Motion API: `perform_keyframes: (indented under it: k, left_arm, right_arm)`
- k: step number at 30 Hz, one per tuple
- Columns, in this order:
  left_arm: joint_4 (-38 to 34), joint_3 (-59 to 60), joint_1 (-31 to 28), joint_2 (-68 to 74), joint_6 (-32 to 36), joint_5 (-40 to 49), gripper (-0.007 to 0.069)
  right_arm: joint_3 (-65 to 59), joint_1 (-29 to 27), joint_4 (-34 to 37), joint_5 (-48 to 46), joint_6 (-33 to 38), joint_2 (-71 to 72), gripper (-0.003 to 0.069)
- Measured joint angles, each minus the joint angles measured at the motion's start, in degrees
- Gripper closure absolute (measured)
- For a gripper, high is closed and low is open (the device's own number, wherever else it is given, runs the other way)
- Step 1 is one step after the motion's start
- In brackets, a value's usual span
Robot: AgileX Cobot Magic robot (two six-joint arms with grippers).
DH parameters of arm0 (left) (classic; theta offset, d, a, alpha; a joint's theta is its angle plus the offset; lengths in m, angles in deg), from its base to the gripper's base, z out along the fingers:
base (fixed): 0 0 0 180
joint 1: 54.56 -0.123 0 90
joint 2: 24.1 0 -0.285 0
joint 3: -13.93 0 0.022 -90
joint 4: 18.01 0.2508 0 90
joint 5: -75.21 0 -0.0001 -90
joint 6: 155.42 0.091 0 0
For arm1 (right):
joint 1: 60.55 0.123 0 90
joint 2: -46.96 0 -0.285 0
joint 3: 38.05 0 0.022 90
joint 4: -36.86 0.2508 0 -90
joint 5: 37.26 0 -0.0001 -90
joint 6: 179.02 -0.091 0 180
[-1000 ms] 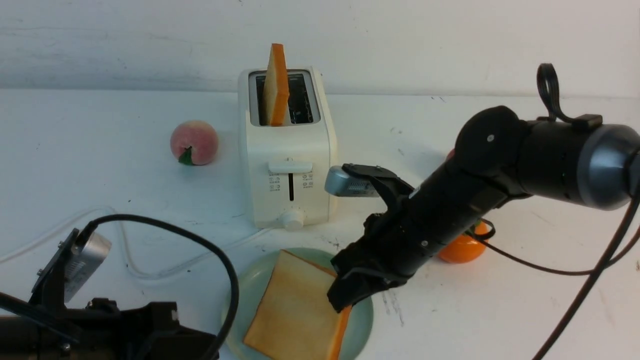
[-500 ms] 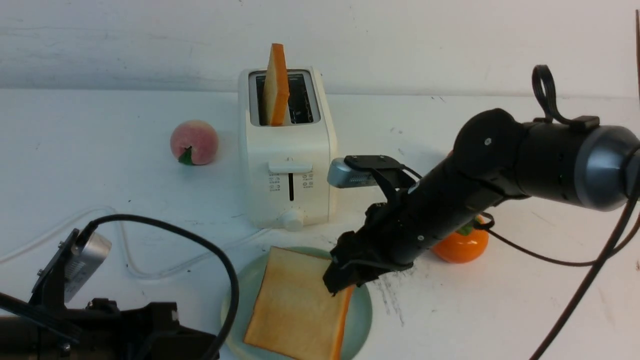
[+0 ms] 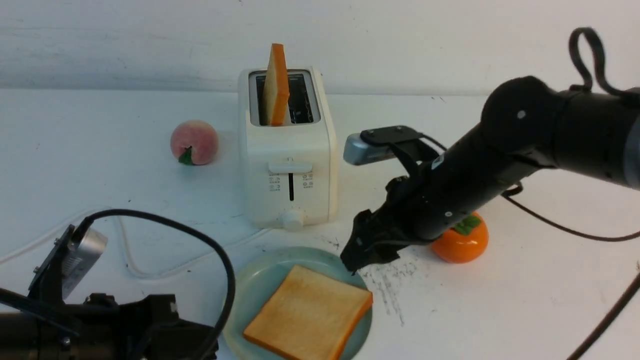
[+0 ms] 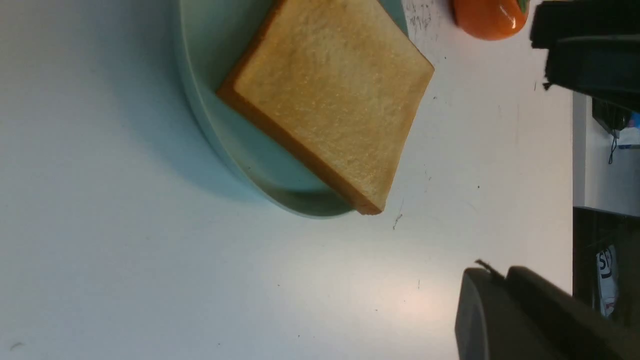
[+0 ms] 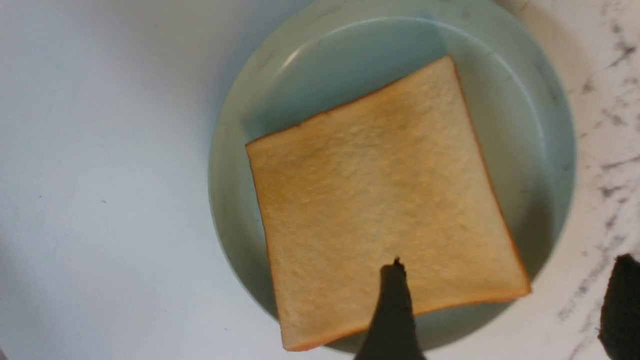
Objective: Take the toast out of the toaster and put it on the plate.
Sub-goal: Use the left arm to take out a slice of bread
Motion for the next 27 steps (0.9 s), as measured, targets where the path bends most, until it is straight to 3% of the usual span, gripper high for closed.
perform_keyframes:
  k: [3,8,13,18,22,27]
  left_arm:
    - [-0.20,0.00,0.00,0.00,0.00,0.00,0.0587]
    - [-3.41,-0.98,0.00,0.07,-0.10,0.51,0.0587]
    - [-0.67,-8.58,0.00,0.12,-1.07,3.16,0.0587]
    - [7.89,-20.44,0.00,0.32,-9.34,4.49,0.0587]
    - [26.20,-36.04,0.00,2.59,-22.57,7.40,0.0587]
    - [42.38,-52.08,0.00,7.94,-36.97,14.22,0.0593]
  right_arm:
    - [0.00,-1.07,-2.56,-1.04,-2.05,2.19,0.0208]
    - [0.00,-5.05,-8.61,-5.82,-7.51,9.58,0.0438]
    - [0.00,-9.59,-10.54,-14.02,-9.80,17.13,0.0646]
    - [-1.16,-12.18,-10.80,-19.07,-10.09,25.09,0.0678]
    - [-8.15,-12.34,-10.53,-19.29,-10.04,36.19,0.0678]
    - [-18.68,-12.34,-10.59,-16.26,-10.04,48.16,0.0677]
